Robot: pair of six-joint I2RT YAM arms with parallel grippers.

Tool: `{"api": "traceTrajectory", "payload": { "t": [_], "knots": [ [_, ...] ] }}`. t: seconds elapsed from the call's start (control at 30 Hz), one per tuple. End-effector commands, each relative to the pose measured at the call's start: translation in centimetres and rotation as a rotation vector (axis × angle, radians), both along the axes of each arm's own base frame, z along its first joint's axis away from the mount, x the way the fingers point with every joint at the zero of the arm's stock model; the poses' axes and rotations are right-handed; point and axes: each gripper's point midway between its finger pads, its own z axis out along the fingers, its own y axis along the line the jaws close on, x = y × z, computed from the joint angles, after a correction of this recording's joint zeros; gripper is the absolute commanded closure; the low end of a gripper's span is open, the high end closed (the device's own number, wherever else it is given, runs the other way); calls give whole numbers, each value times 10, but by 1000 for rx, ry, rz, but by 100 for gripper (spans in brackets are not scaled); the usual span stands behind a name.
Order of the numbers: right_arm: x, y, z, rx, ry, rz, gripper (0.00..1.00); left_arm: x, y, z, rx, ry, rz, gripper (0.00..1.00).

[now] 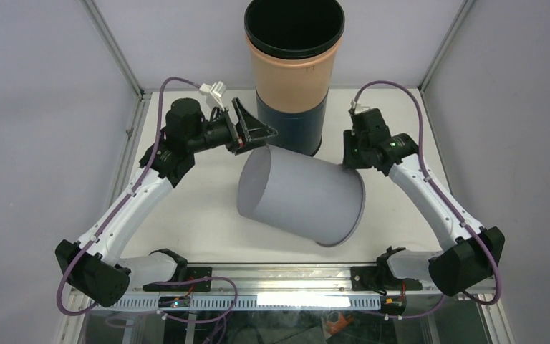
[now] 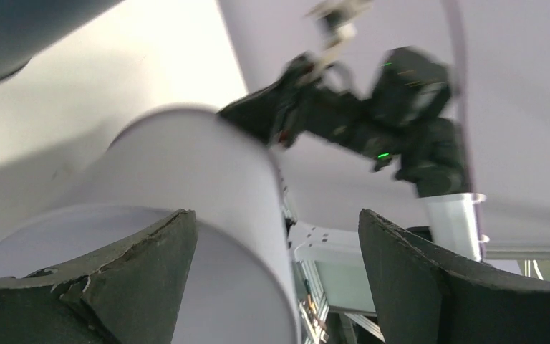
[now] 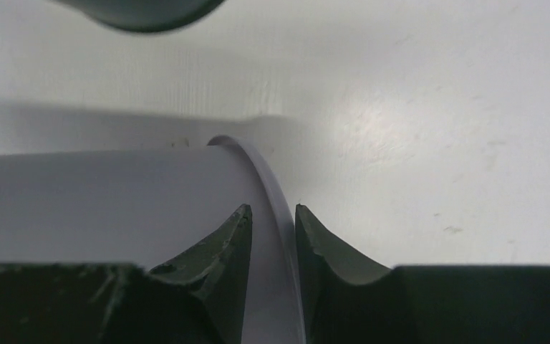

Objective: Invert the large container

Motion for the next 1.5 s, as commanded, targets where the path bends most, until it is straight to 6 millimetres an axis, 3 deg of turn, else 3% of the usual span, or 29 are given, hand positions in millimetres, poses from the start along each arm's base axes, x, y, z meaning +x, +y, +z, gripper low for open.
{"api": "traceTrajectory", "payload": {
  "t": [0.0, 0.13, 0.33, 0.47, 0.57, 0.7, 0.8, 0.87, 1.0, 1.07, 1.23, 1.47],
  "knots": [
    [-24, 34, -25, 137, 131, 71, 69, 3, -17, 89, -183, -245, -53, 15],
    [-33, 61, -54, 307, 188, 61, 69, 10, -29, 84, -173, -238, -88, 15],
    [-28, 71, -84, 402, 208, -36, 69, 10, -39, 63, -166, -201, -106, 15],
    [-25, 73, -75, 399, 202, -16, 67, 10, -35, 66, -145, -223, -80, 14],
    [-21, 66, -52, 368, 151, 1, 59, 16, -26, 64, -78, -243, -32, 11],
    [-24, 65, -3, 394, 52, 64, 36, 31, 6, 55, 36, -234, 63, 10],
    [-47, 77, 22, 465, 10, 222, 23, 33, 32, 45, 85, -212, 98, 9],
    [-70, 87, 30, 517, -3, 370, 20, 31, 43, 33, 132, -193, 100, 9],
    [-109, 97, 33, 588, -57, 580, 22, 27, 59, 8, 235, -146, 107, 8],
    [-127, 101, 37, 647, -134, 688, 29, 26, 66, -2, 270, -116, 118, 8],
    [-154, 97, 37, 686, -352, 805, 29, 32, 99, -32, 352, -15, 183, 8],
    [-173, 106, 16, 656, -311, 963, 26, 48, 152, -43, 356, 42, 285, 6]
  ]
}}
